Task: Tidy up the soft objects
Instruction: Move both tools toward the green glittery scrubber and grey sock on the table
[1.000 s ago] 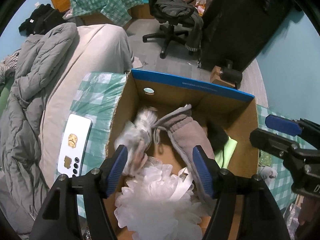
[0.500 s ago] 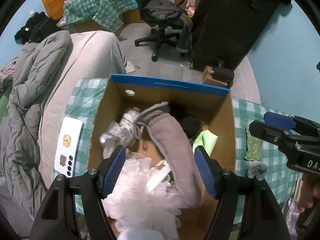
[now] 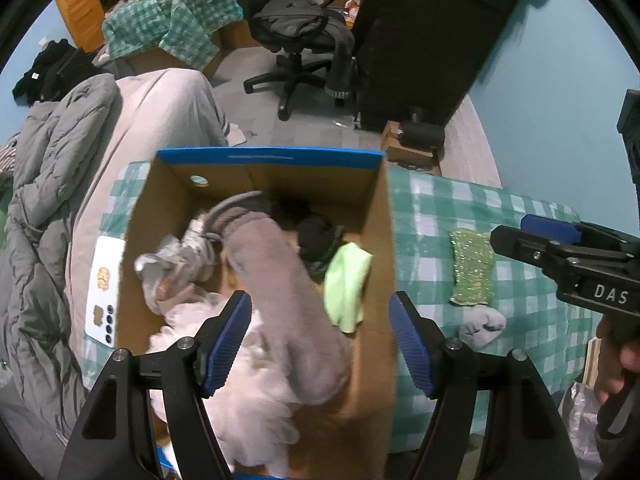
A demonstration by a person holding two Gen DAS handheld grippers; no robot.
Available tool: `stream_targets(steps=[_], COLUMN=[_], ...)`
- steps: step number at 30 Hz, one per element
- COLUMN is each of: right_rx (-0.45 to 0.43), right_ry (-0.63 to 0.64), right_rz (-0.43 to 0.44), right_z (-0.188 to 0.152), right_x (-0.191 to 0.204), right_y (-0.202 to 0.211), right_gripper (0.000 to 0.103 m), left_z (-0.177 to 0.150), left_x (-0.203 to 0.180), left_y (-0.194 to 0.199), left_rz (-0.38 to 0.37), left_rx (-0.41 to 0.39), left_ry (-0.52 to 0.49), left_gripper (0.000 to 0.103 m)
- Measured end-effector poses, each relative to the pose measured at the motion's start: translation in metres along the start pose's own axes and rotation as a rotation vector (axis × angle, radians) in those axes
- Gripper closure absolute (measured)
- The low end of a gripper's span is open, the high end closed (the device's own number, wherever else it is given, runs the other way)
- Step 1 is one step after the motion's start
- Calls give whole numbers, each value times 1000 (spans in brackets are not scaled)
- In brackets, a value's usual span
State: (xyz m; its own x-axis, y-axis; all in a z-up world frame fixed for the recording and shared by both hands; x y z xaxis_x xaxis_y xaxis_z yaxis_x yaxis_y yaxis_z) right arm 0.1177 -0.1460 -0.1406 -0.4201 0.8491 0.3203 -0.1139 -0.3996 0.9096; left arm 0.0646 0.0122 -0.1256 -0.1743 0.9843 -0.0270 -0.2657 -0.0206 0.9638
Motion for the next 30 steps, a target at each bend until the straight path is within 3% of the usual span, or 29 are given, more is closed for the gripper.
stream_targets(steps=[16,30], right_rx=[65,119], right_ry=[-3,8], right_rz=[-38,-52], right_z=[-28,-39], right_x=[-61,-94], right_y=[-4,-18], right_gripper=[37,36], left_z=[-5,-18], left_x=[-77,-130], left_y=[-5,-47], left_rz=[7,24], left_rx=[4,71], left_ry=[-59,-129], left_gripper=[30,30])
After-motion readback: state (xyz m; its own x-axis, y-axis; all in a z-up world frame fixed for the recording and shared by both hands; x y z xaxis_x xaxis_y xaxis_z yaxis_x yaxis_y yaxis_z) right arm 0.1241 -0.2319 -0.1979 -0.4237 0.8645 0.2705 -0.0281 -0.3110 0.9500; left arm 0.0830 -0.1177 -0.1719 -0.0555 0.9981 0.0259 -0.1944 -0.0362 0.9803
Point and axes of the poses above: each gripper's, at about its wrist camera, not at the fingertips, and y roughly against the way its jaws point, x to its left, z to its top, the point moved 4 cm from there along -y, roughly the way its jaws point, and after that the axes turned 3 degrees about x, right-handed, at the moved point
